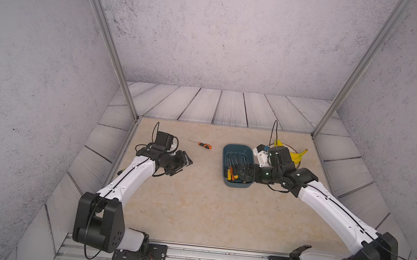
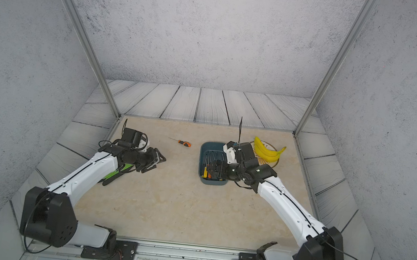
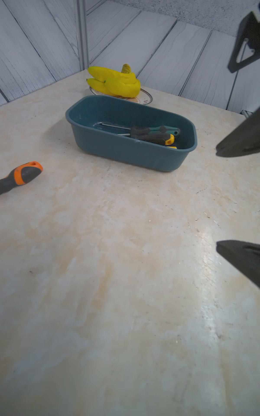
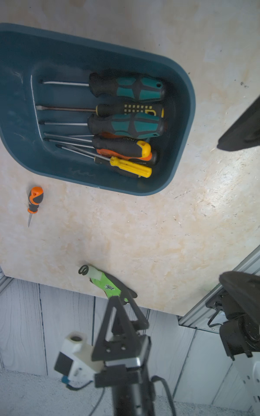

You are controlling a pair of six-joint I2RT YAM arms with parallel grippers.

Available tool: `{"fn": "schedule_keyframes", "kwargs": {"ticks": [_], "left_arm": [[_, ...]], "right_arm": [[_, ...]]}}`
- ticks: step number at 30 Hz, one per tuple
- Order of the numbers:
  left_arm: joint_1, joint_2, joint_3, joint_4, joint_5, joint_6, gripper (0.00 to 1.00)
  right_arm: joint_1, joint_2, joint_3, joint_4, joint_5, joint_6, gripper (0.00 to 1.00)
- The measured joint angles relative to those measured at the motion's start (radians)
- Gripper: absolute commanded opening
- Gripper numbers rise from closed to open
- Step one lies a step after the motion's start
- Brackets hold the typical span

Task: Put the screwdriver on the desktop into the storage box
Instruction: Place the screwdriver in the storage box, then pick up the screwdriver from the center of the board.

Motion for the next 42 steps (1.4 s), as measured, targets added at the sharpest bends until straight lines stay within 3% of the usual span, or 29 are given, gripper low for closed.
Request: {"fn": "schedule_keyframes", "kwargs": {"ticks": [8,16,30,38,42], "left_arm": [[-0.004,0.218,0.204,0.005,-0.054,-0.016,0.61],[-0.013,0.478,0.438,-0.024,-0.106,-0.045,0.68],[-0.045,0.867,0.912,-0.162,-0.192,-0.076,0.70],[-0.064,1.108,1.320,-0.354,-0.247,-0.086,0.68],[-0.075,1.175,1.389,-0.416,-0.256,-0.095,0.68]], "right_arm": [[0.000,-0.214,-0.130,-0.059,0.060,-0.021,0.85],[0.000,-0.350,-0.224,-0.132,0.102,-0.021,0.85],[0.000,-0.415,-0.324,-0.155,0.105,-0.003,0.85],[0.000,-0.433,-0.360,-0.158,0.112,0.007,0.85],[0.000,-0.448,-0.371,-0.157,0.120,0.010,0.85]]}}
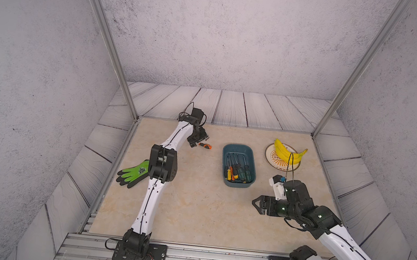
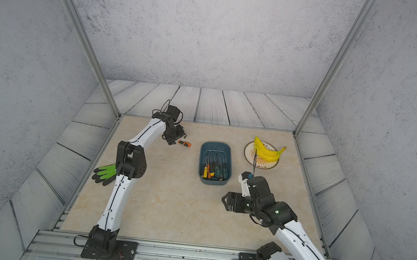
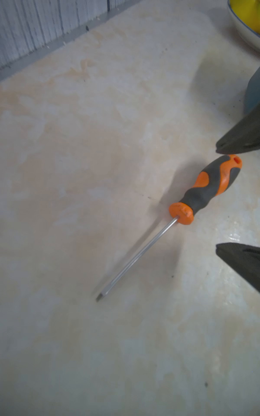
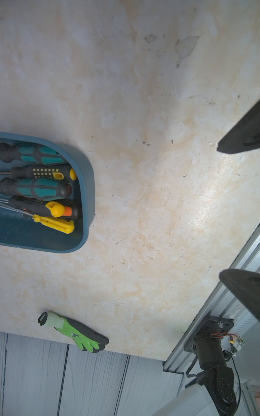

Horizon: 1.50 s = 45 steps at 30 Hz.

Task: Put the screwdriver on the desktop into the storage box
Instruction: Pick up the screwdriver from the center of the board.

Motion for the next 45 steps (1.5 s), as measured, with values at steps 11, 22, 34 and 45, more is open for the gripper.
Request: {"fn": "schedule_keyframes", "kwargs": {"ticks": [11,22,34,45], "left_arm": [[-0.007,0.042,0.052,-0.042,-0.003,-0.033,0.67],[-0.007,0.093,0.114,-0.042,0.061,-0.059,0.58],[-0.007,0.103,0.118,-0.051,0.122,-0.047,0.36],[-0.005,0.069,0.042,-0.043,0.168,-0.011,0.00]], "right_arm": [[0.000,-0.028,-0.040,0.001,0.016,0.023,0.85],[0.000,-0.095,-0.062,-0.003,0.053,0.039,0.85],[0.000,-0.110,-0.063,-0.009,0.075,0.049,0.85],[0.000,-0.126,-0.087,-0.008,0.086,0.069,0.92]]}}
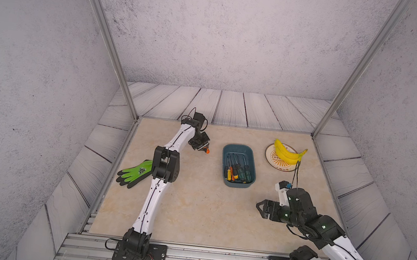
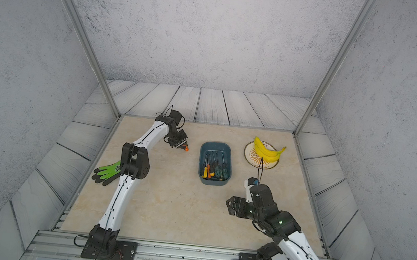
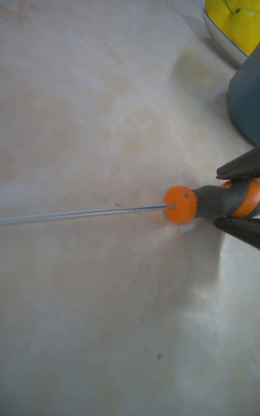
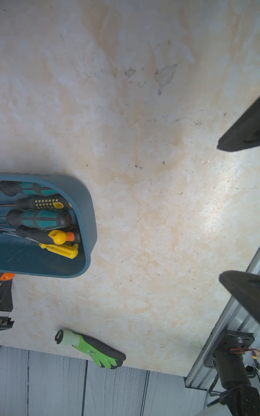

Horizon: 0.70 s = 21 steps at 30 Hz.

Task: Put the screwdriver on the desktop into the storage box
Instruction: Pick up the screwdriver from the center of the board.

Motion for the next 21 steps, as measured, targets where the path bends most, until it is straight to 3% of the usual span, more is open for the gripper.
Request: {"fn": "schedule_keyframes", "kwargs": {"ticks": [2,7,11,21], "left_arm": [[0.000,-0.015,-0.027,0.001,0.010,0.011,0.00],[0.000,-0.090,-0.153,0.001,0.005,0.050,0.00],[0.000,-0.195,-0.314,0.014,-0.010,0.083,0.00],[0.000,-0.537,-0.655,0.158,0.019,0.154,0.00]], "right_arm": [[0.000,-0.014,0.000,0.003,0.000,0.011,0.99],[0.000,-0.040,0.000,0.043,-0.022,0.050,0.99],[-0.001,-0.026,-0.009,0.104,-0.069,0.074,0.88],[-0.002,0.046,0.027,0.130,-0.090,0.048,0.85]]}}
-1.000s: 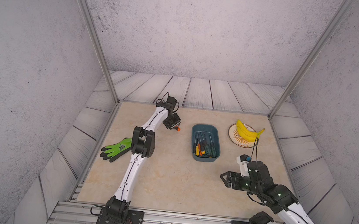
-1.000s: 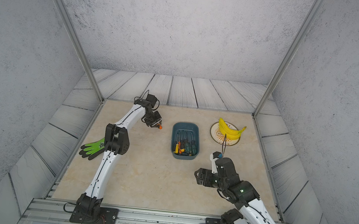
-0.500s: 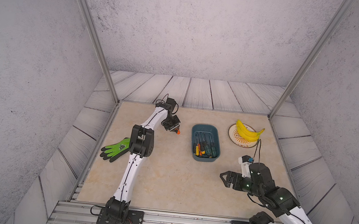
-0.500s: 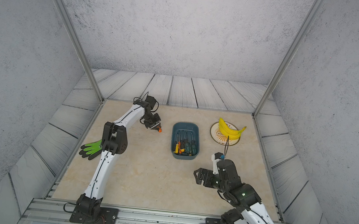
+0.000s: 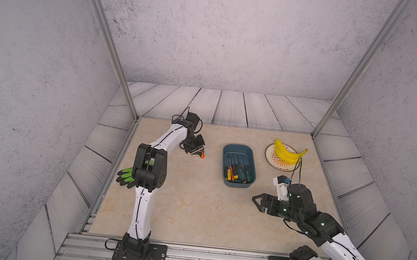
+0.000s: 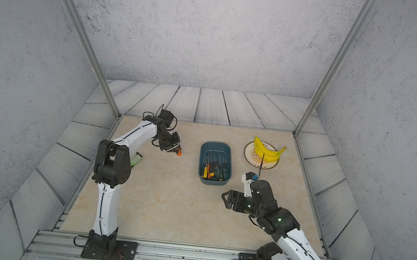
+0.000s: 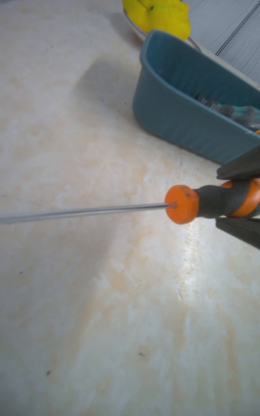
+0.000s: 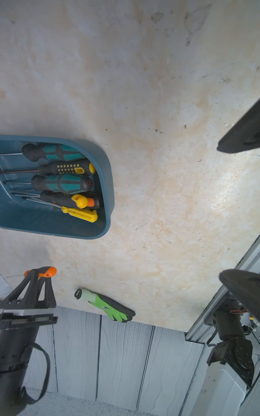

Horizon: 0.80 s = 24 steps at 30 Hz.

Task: Put the screwdriver on the desktop into the storage box
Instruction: Pick up the screwdriver from the center of the board.

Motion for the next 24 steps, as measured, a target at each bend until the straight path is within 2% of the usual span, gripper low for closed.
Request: {"fn": "schedule_keyframes", "kwargs": {"ticks": [6,17,24], "left_arm": [[-0.017,-0.209,-0.190,0.089,0.060,0.069,0.00],[-0.133,-0.602,-0.542,0.224,0.192,0.208,0.00],[-0.179,-0.747,-0.686,0.279,0.218,0.234,0.00]], "right_arm": [[-0.001,0.050,0.068,0.007,-0.019,-0.026,0.85],[-0.011,0.180,0.192,0.066,-0.121,-0.053,0.82],[-0.025,0.204,0.215,0.106,-0.182,-0.051,0.81]]}}
